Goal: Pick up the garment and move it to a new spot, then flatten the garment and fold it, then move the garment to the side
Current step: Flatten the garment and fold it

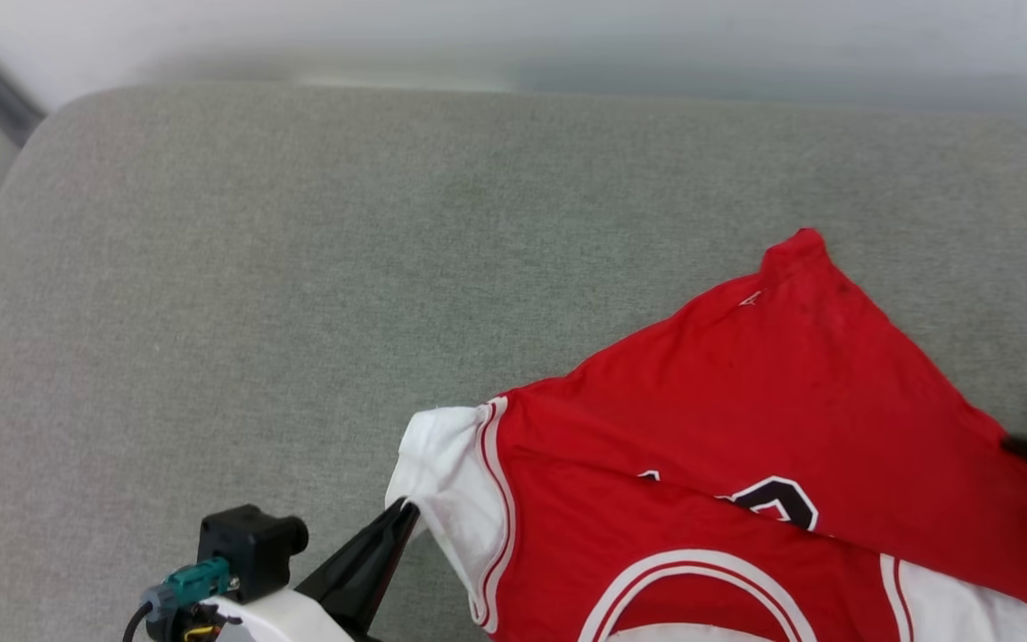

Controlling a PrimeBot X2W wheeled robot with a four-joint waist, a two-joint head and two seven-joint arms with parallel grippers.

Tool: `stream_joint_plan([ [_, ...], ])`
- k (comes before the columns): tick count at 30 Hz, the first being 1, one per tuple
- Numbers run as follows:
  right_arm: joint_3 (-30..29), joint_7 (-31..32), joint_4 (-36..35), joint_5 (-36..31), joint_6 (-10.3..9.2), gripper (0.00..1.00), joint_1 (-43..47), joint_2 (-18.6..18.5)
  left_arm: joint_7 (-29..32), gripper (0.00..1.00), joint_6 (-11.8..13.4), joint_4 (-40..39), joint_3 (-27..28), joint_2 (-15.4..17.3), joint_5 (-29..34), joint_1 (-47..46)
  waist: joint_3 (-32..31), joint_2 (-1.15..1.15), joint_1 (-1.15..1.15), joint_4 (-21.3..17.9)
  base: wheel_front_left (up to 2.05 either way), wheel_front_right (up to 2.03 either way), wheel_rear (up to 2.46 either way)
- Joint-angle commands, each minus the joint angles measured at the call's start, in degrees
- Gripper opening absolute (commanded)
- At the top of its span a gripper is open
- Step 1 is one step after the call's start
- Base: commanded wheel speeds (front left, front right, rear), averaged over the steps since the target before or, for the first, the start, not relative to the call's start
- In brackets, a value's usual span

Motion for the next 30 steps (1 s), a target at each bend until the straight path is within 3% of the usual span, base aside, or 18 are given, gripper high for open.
stream_joint_plan([
  [1, 1.4, 0.9, -1.6, 0.1, -0.01, 1.0, -3.8, -0.2, 0.1, 0.0, -0.4, -1.0, -0.2, -0.4, 0.6, -1.5, 2.1, 0.0, 0.01, 1.5, 0.0, 0.0, 0.0],
  [6, 5.7, 2.8, -1.6, -2.5, -0.01, 1.0, -12.8, 1.2, 0.6, 0.0, -0.9, -2.9, -1.2, -0.8, 1.8, -3.6, 5.7, 0.0, 0.01, 4.5, 0.0, 0.0, 0.0],
  [12, 9.9, 5.1, 3.6, -8.2, -0.01, 1.0, -22.2, 1.4, 0.9, 0.0, -1.4, -4.1, -2.4, -2.0, 2.9, -5.9, 9.6, 0.0, 0.01, 8.6, 0.0, 0.0, 0.0],
  [22, 12.5, 4.6, 11.6, -13.2, -0.01, 1.0, -29.4, -1.0, 0.4, 0.0, -2.1, -3.7, -3.7, -3.9, 3.3, -8.0, 13.7, 0.0, 0.01, 13.0, 0.0, 0.0, 0.0],
  [30, 13.3, 4.3, 16.9, -15.1, -0.01, 1.0, -30.2, -1.8, -0.2, 0.0, -2.9, -2.9, -4.6, -5.0, 3.4, -9.3, 16.5, 0.0, 0.01, 15.3, 0.0, 0.0, 0.0],
])
